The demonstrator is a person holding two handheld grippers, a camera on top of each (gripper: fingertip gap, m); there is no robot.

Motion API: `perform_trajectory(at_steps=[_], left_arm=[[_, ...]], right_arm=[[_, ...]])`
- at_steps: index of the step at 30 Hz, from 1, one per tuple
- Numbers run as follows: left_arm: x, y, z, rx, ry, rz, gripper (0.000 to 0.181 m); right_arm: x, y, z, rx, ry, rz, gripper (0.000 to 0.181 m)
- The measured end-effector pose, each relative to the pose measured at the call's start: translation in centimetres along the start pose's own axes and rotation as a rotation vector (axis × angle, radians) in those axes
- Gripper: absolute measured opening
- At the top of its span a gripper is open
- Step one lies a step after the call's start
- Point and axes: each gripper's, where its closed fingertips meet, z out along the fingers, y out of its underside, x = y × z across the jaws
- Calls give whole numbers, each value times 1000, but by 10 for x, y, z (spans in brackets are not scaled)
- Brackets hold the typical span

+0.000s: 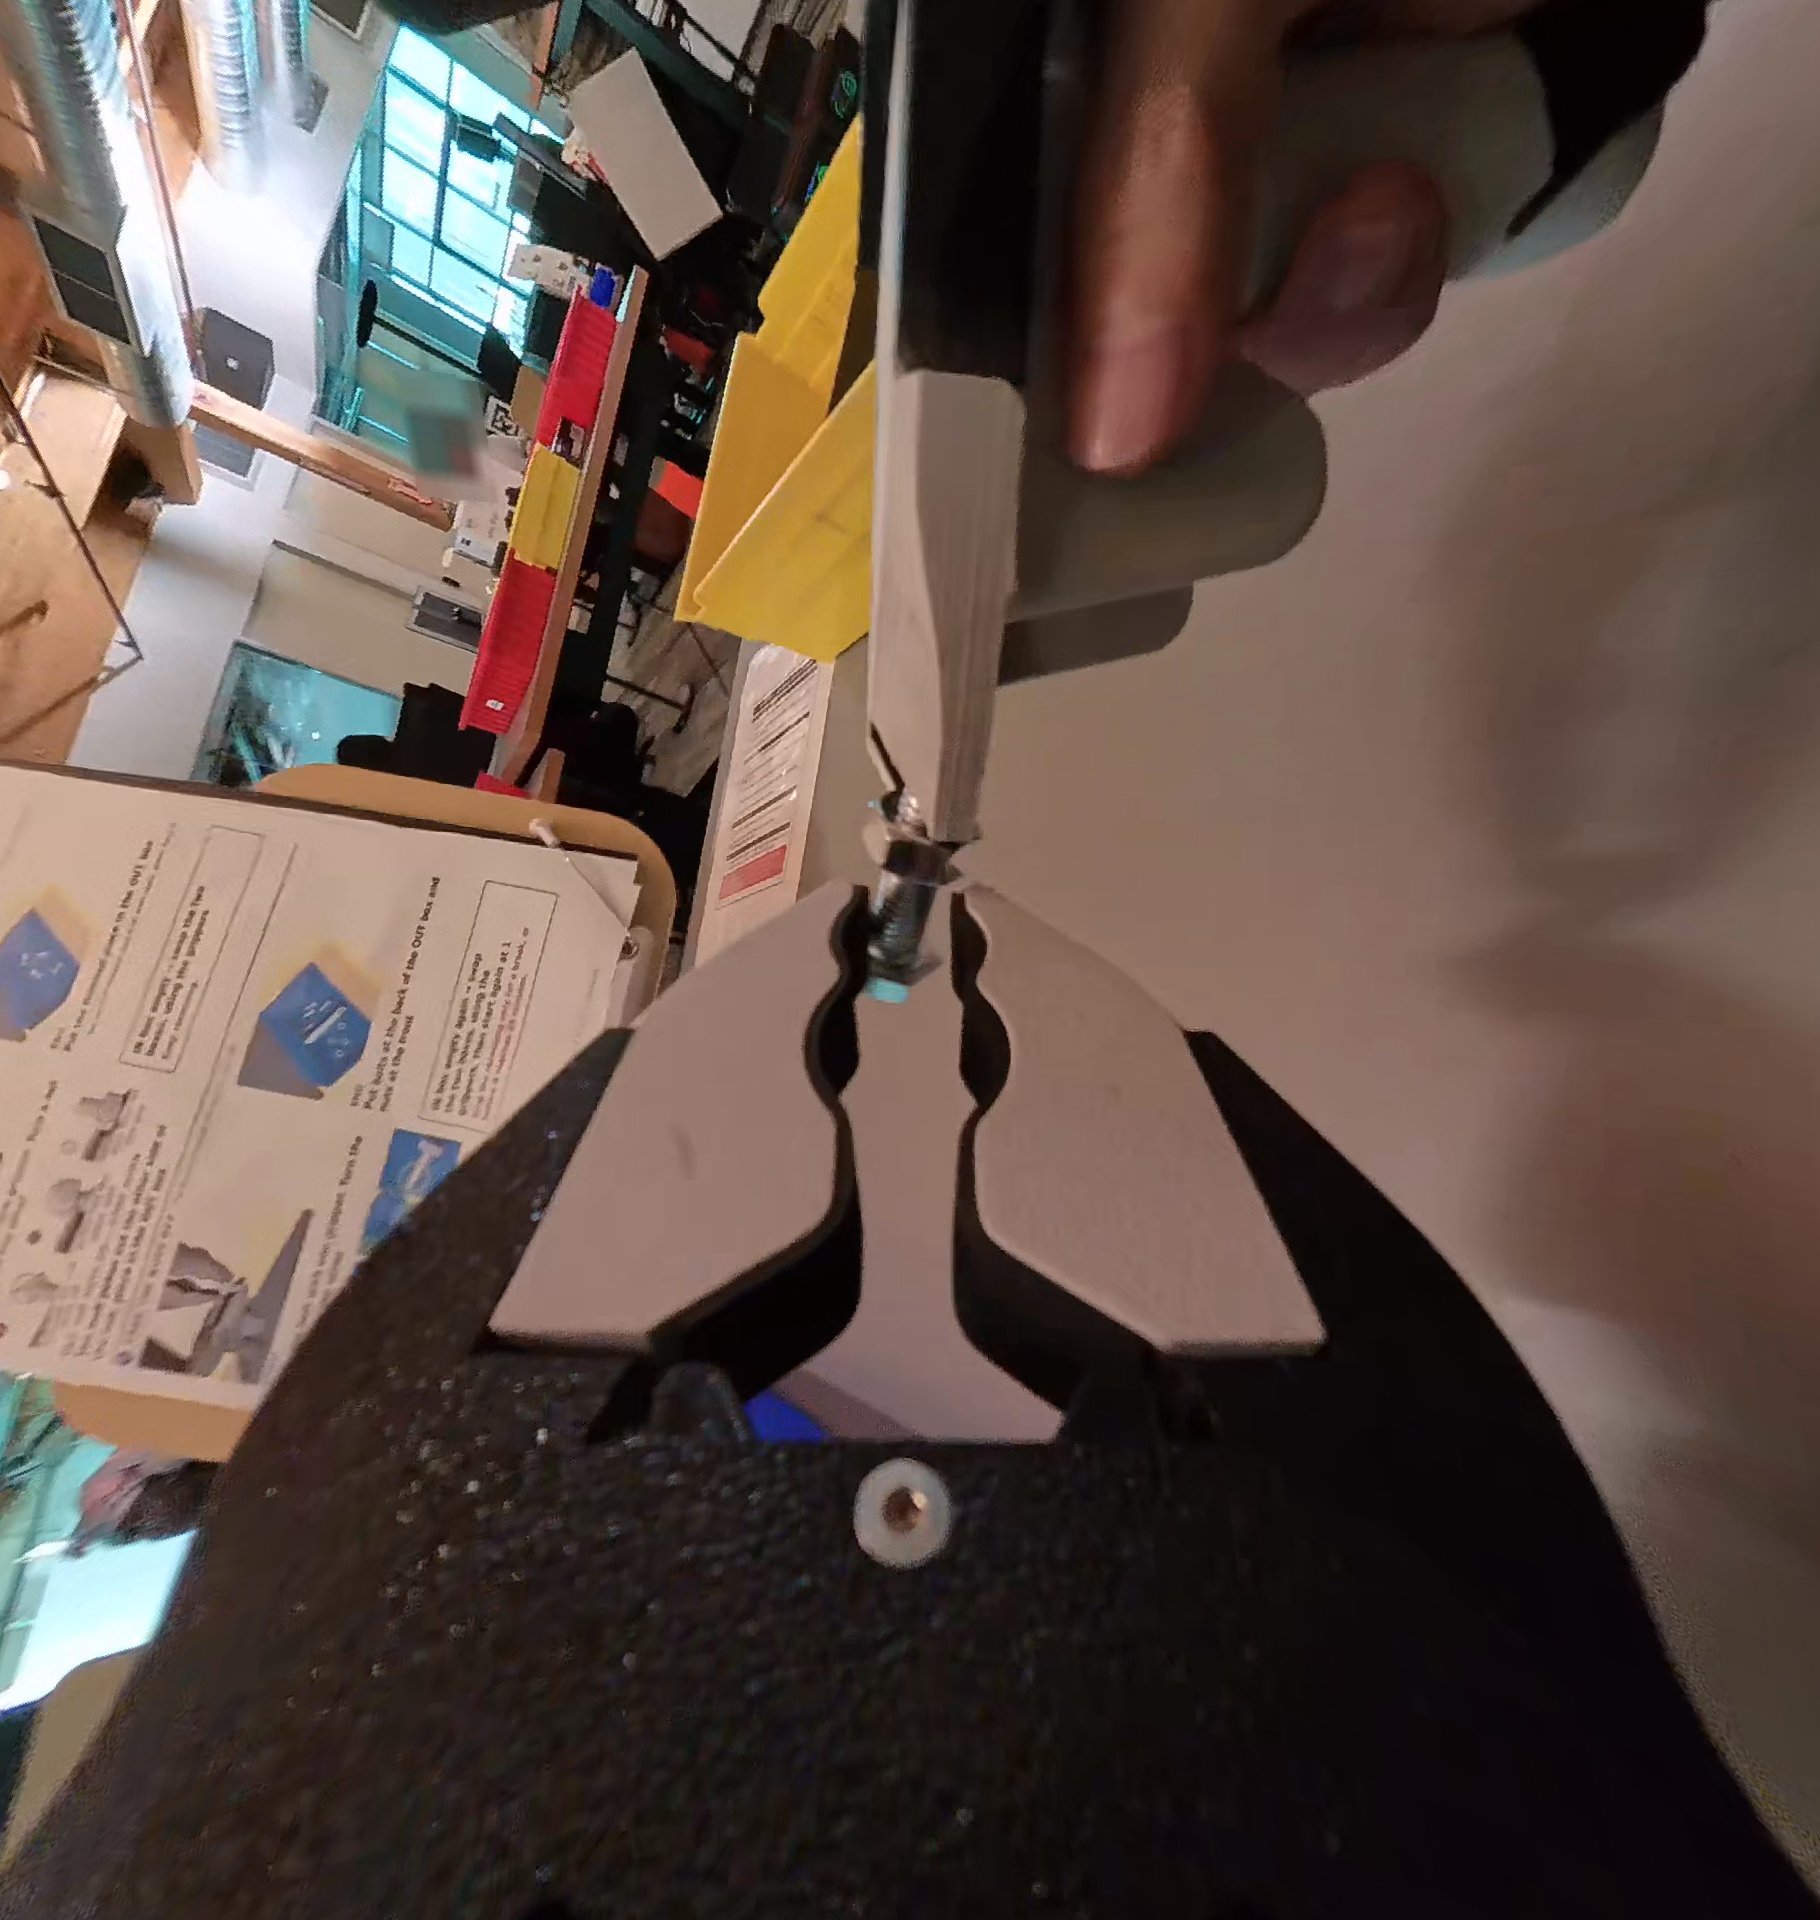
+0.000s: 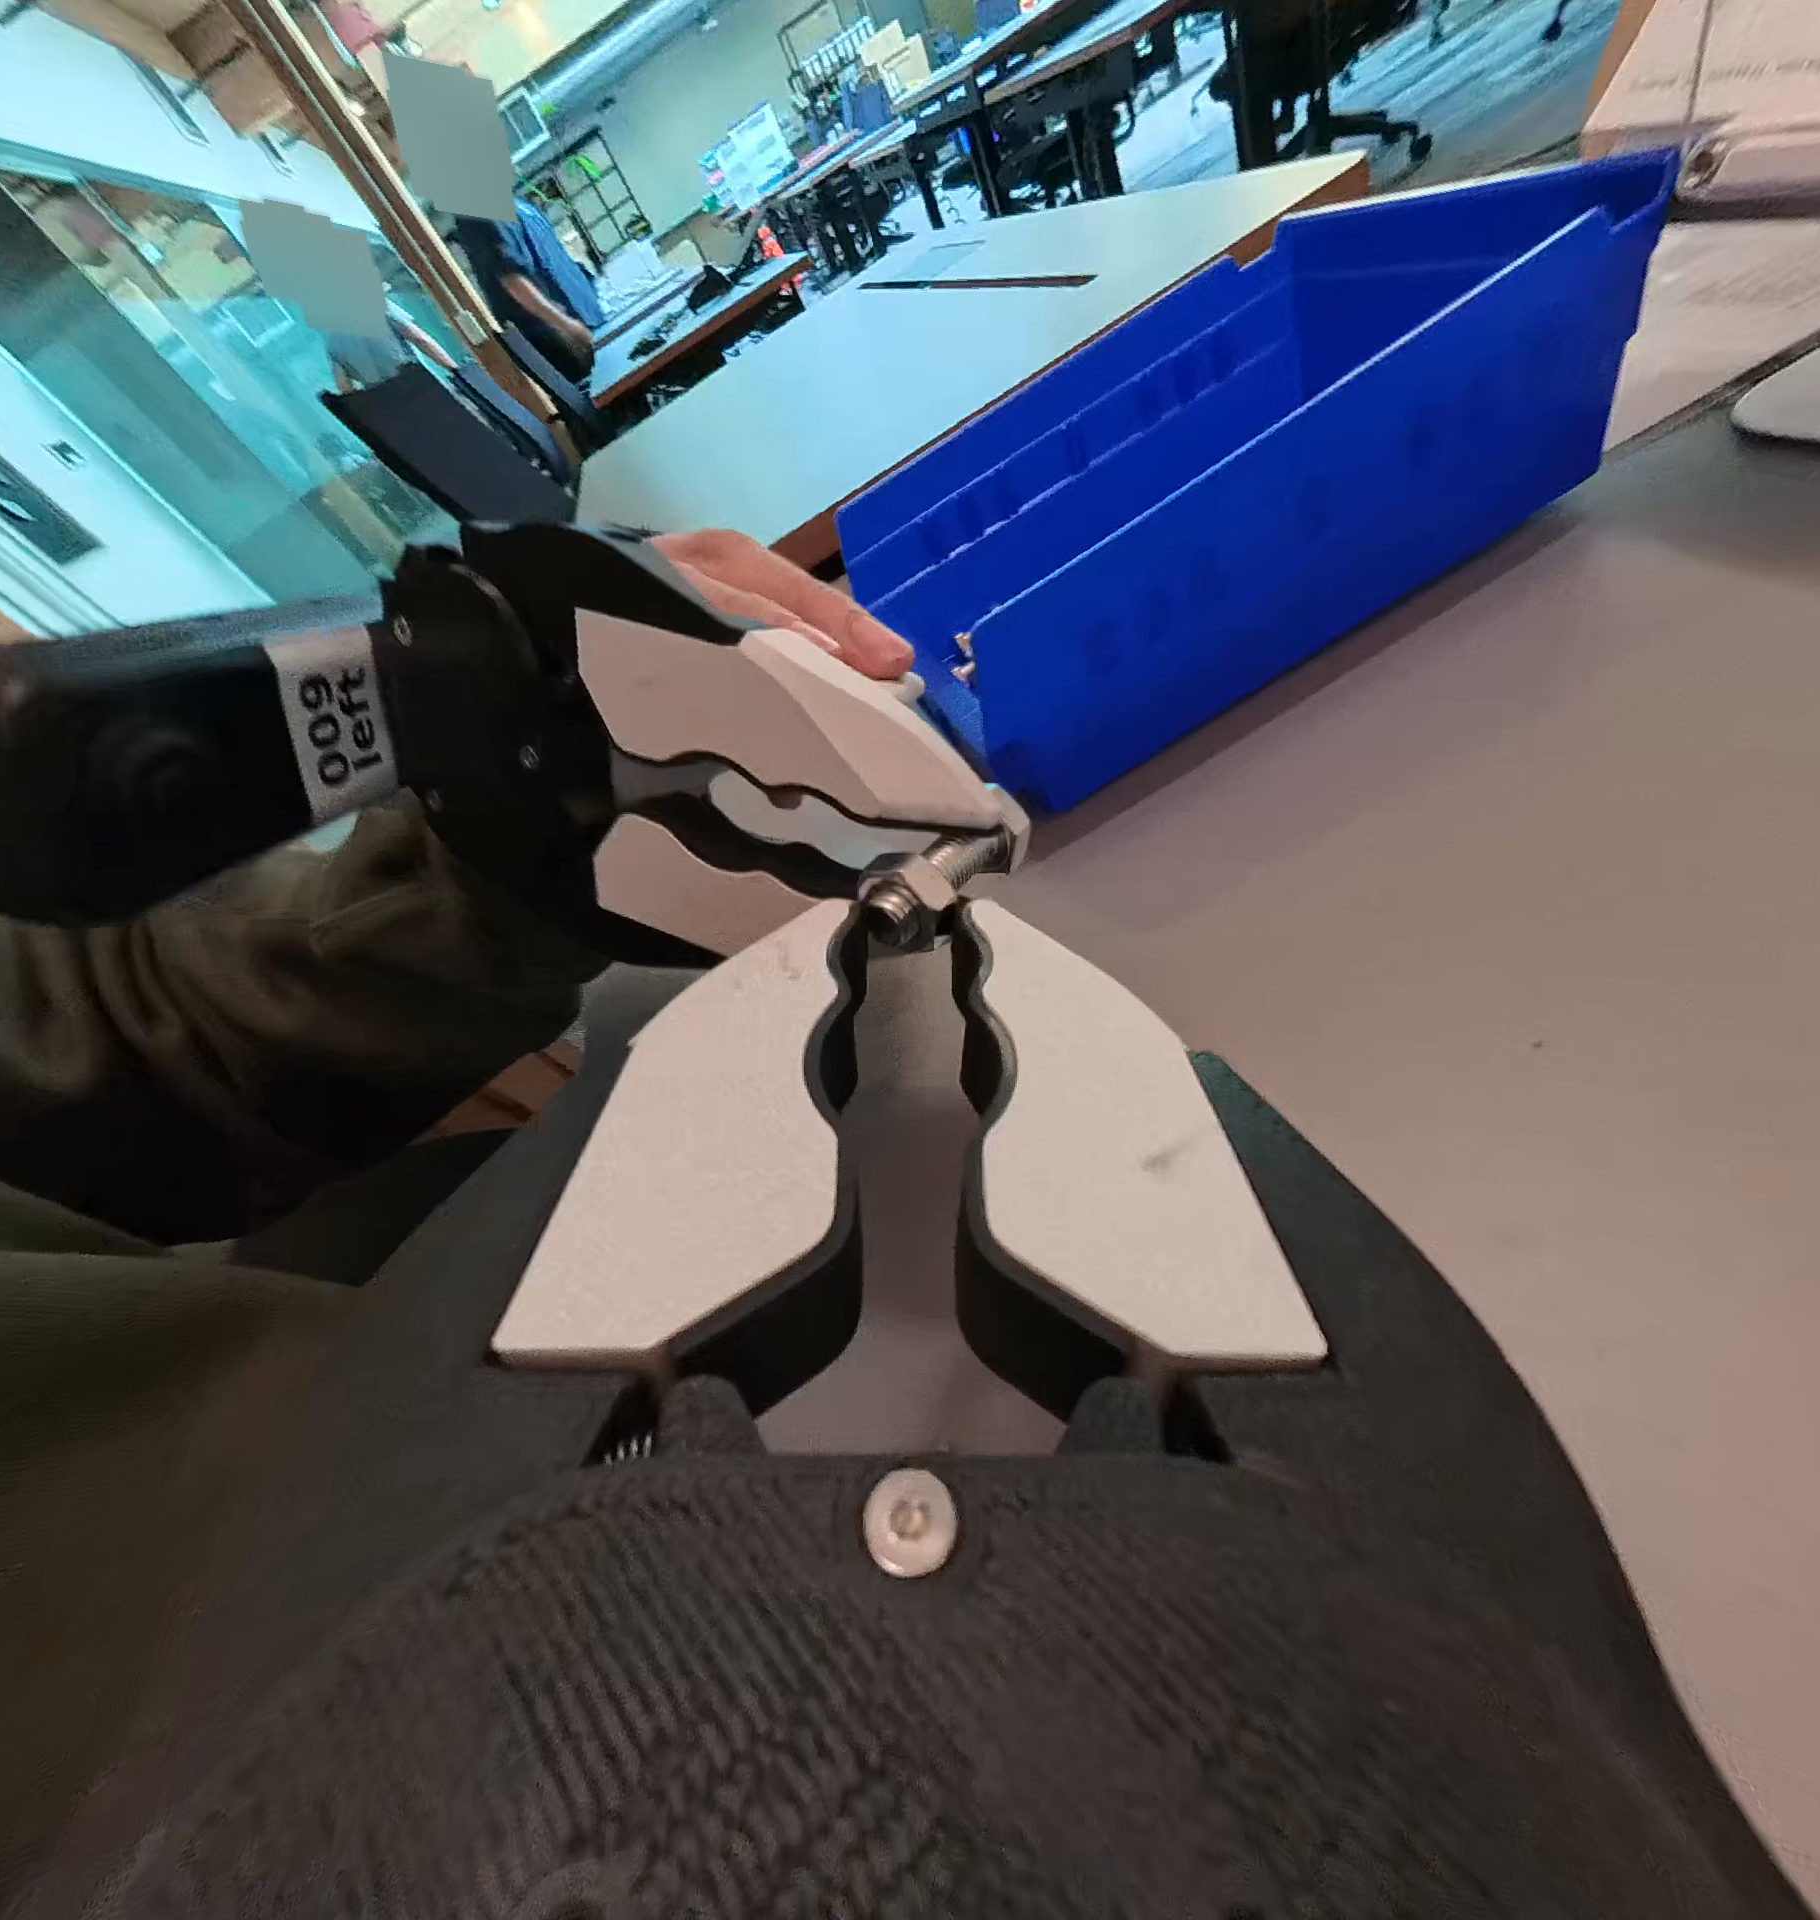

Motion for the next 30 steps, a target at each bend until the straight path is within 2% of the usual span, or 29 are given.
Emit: perform_trajectory(at_steps=[1,4,6,8,9,13,18,28,29,30], left_arm=[[2,3,2,-24,10,2,9],[2,7,8,-38,30,-181,9],[1,10,12,-26,58,-374,9],[4,6,15,14,111,-572,9],[5,2,16,46,134,-656,9],[3,-5,17,118,182,-852,9],[7,-16,15,191,229,-918,9],[5,-34,0,318,333,-946,9],[2,-34,-3,335,330,-952,9],[-1,-32,-5,337,320,-955,9]], right_arm=[[1,2,1,-10,-6,17,15],[8,1,2,18,32,-11,16],[13,-4,1,74,69,-85,17],[18,-15,-4,166,124,-169,28],[16,-18,-6,188,123,-206,28],[13,-15,-4,171,146,-304,27],[15,-18,-3,175,205,-364,24],[-7,-15,-21,157,-14,-453,19],[0,-18,-27,168,19,-444,18],[15,-21,-33,173,103,-430,7]])
